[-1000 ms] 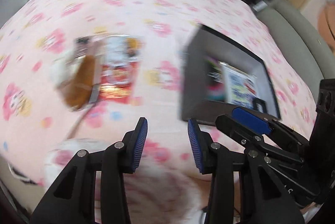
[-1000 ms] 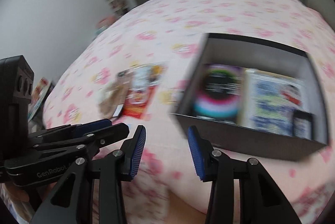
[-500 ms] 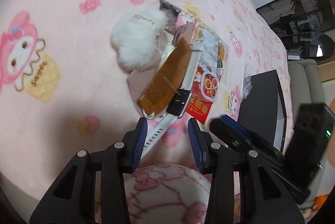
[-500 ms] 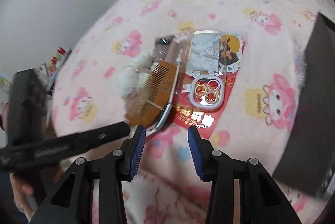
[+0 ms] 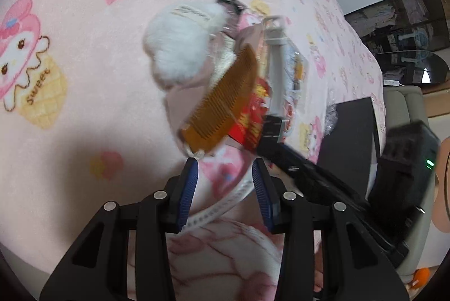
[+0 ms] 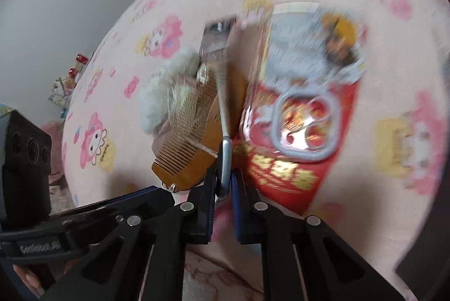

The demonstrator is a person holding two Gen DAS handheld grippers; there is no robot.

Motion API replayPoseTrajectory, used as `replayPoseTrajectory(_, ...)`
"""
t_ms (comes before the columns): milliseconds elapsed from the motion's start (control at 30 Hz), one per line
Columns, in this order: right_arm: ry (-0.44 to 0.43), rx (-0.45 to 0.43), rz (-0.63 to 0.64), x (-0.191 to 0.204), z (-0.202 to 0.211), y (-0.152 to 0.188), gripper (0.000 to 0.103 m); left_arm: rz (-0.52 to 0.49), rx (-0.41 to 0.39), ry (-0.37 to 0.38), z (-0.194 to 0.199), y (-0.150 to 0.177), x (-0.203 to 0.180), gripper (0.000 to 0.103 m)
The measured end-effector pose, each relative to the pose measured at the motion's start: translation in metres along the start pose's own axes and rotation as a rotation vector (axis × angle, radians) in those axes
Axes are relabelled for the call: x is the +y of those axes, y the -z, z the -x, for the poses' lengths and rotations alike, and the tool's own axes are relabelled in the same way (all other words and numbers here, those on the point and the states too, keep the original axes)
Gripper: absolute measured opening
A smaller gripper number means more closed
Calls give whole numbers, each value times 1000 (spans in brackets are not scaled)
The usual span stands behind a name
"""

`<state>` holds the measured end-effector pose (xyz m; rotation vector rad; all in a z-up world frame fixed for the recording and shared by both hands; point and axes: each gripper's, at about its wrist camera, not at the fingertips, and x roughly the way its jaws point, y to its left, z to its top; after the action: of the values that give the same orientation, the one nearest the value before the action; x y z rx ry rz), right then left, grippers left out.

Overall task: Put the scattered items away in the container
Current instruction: 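Grasp the white smartwatch strap in the pile with the right tool, then pull the watch strap out of the pile with the right tool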

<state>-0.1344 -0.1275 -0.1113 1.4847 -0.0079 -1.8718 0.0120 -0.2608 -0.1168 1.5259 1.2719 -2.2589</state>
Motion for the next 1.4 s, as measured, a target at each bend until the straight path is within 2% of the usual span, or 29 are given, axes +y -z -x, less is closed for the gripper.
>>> replayPoseTrajectory(67,35,-67,17,2,24,4,9,-19,-19,30,4,8,-14,40)
replayPoseTrajectory(167,92,-152,40,-1,65,17,9,-85,-8,103,4,20,-44,40)
replayPoseTrajectory(333,167,-216,54,-19,128,56,9,-237,31,167,-4,47,-100,40)
replayPoseTrajectory(400,215,-229,73,-24,142,68,9,-284,60,199,-10,63,-117,40)
replayPoseTrajectory(500,282,-220,96,-39,160,105,9,-321,129,237,-30,94,-138,40)
replayPoseTrajectory(600,313,-182,59,-67,158,134,9,-352,192,243,-51,111,-156,40)
replayPoseTrajectory(733,305,-116,-4,-104,151,158,8,-413,225,112,-89,128,-177,40)
replayPoseTrajectory(800,250,-105,-61,-122,150,162,9,-399,271,65,-110,132,-177,40)
replayPoseTrajectory(867,227,-118,-82,-134,150,164,9,-395,298,50,-120,137,-176,40)
replayPoseTrajectory(933,229,-114,-82,-139,146,166,9,-408,291,47,-122,140,-177,40)
replayPoseTrajectory(1033,224,-93,-76,-141,136,170,9,-383,293,117,-119,137,-176,42)
replayPoseTrajectory(1100,273,-86,-64,-138,134,173,9,-362,292,131,-120,135,-174,43)
replayPoseTrajectory(1167,281,-76,-51,-137,132,172,9,-344,291,90,-126,134,-174,43)
replayPoseTrajectory(1267,217,-51,-40,-133,126,172,8,-321,303,90,-133,134,-177,43)
replayPoseTrajectory(1300,211,-42,-29,-131,124,172,8,-313,308,69,-137,134,-177,43)
replayPoseTrajectory(1333,215,-30,-15,-128,120,174,9,-313,315,25,-143,135,-178,40)
replayPoseTrajectory(1367,224,-22,-8,-127,118,175,9,-320,313,-8,-145,136,-179,32)
replayPoseTrajectory(1400,227,-13,-13,-128,117,175,9,-333,304,-38,-146,137,-180,31)
